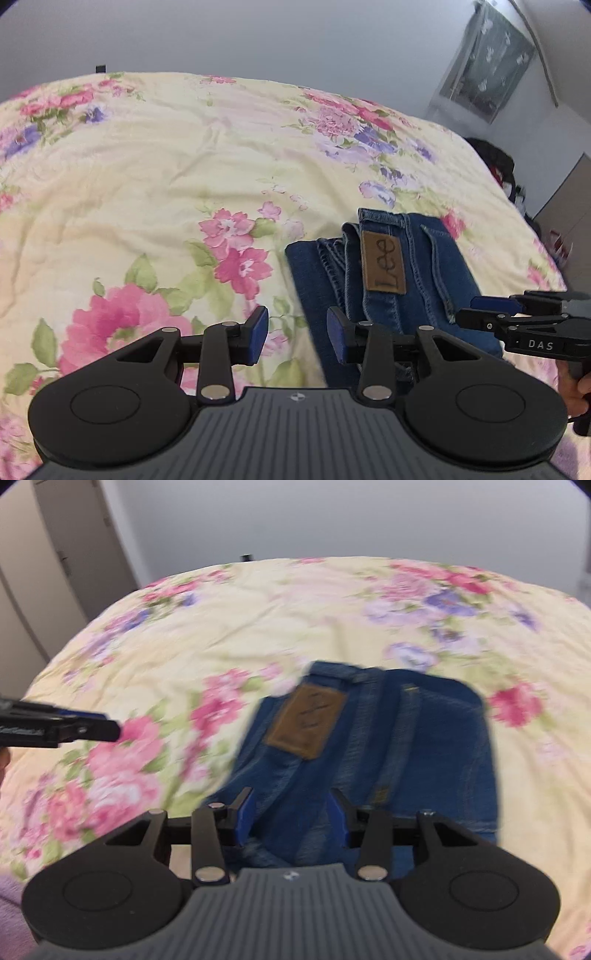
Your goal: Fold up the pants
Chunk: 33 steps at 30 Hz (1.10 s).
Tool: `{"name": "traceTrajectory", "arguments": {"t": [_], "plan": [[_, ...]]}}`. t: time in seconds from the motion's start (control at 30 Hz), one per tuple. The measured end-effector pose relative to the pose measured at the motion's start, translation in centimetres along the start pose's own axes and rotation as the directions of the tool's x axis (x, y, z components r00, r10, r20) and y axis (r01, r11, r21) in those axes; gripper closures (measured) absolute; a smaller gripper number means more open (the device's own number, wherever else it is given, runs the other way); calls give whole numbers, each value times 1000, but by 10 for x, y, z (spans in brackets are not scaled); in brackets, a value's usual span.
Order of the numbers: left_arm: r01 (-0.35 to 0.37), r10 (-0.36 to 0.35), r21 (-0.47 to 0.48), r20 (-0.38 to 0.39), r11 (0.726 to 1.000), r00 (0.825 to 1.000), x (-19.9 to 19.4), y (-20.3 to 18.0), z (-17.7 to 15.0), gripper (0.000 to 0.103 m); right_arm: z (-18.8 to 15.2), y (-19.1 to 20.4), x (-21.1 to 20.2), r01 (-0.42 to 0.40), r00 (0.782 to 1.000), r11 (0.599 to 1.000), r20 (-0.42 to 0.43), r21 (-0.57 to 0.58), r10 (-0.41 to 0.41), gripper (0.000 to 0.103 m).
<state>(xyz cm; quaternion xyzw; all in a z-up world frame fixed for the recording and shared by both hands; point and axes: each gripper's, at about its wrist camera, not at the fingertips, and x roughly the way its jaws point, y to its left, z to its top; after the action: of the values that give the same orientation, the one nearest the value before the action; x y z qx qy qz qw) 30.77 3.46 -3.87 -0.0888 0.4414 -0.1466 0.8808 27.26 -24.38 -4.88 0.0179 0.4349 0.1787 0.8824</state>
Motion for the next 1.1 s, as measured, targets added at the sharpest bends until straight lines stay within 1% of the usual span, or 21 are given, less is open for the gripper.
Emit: {"name": "traceTrajectory", "arguments": {"t": [0.07,0.13,0.23,0.3,0.43,0.53,0.63,0.7,0.73,0.83,0.9,0.93,0.97,1.03,1.07,1.1], "plan": [[44,-44,-70,-3,997,999,17,5,4,55,5,-20,5,45,999,999,5,20,-45,72],[89,-91,-146,-8,985,996,37,11,7,54,8,-37,13,81,997,996,15,29,-82,73],[156,-162,-228,-7,961,987,68,17,11,51,11,-63,23,124,992,991,24,46,-126,73],[187,-196,-277,-6,942,980,90,20,15,46,14,-78,29,130,991,989,29,69,-132,73],[231,-251,-349,-13,908,968,132,23,24,45,19,-103,46,82,996,988,35,128,-88,74],[256,-277,-367,-6,894,961,154,22,28,44,21,-110,59,45,998,989,33,144,-50,78],[304,-315,-374,33,876,949,163,22,29,43,20,-110,70,15,999,990,28,140,-19,82],[336,-342,-373,52,865,938,164,21,30,43,19,-107,76,3,1000,991,25,133,-6,82],[349,-353,-367,57,862,934,165,20,31,43,19,-106,78,-1,1000,992,24,128,-2,82],[355,-363,-350,48,867,931,166,16,32,43,17,-108,82,-12,1000,992,25,128,9,82],[372,-381,-350,46,859,923,167,16,34,43,16,-111,84,-26,999,989,27,143,22,82],[386,-394,-357,53,851,918,167,17,34,41,16,-113,83,-32,999,988,28,149,29,82],[404,-415,-371,56,836,908,168,18,35,36,15,-114,83,-40,999,987,31,154,35,82],[436,-449,-398,65,807,891,171,21,35,32,14,-116,83,-50,998,987,35,155,45,82],[448,-463,-412,67,793,884,173,21,36,27,13,-117,83,-53,998,987,37,155,48,82],[448,-466,-416,64,792,883,175,19,37,24,13,-117,84,-56,998,986,38,155,50,82]]}}
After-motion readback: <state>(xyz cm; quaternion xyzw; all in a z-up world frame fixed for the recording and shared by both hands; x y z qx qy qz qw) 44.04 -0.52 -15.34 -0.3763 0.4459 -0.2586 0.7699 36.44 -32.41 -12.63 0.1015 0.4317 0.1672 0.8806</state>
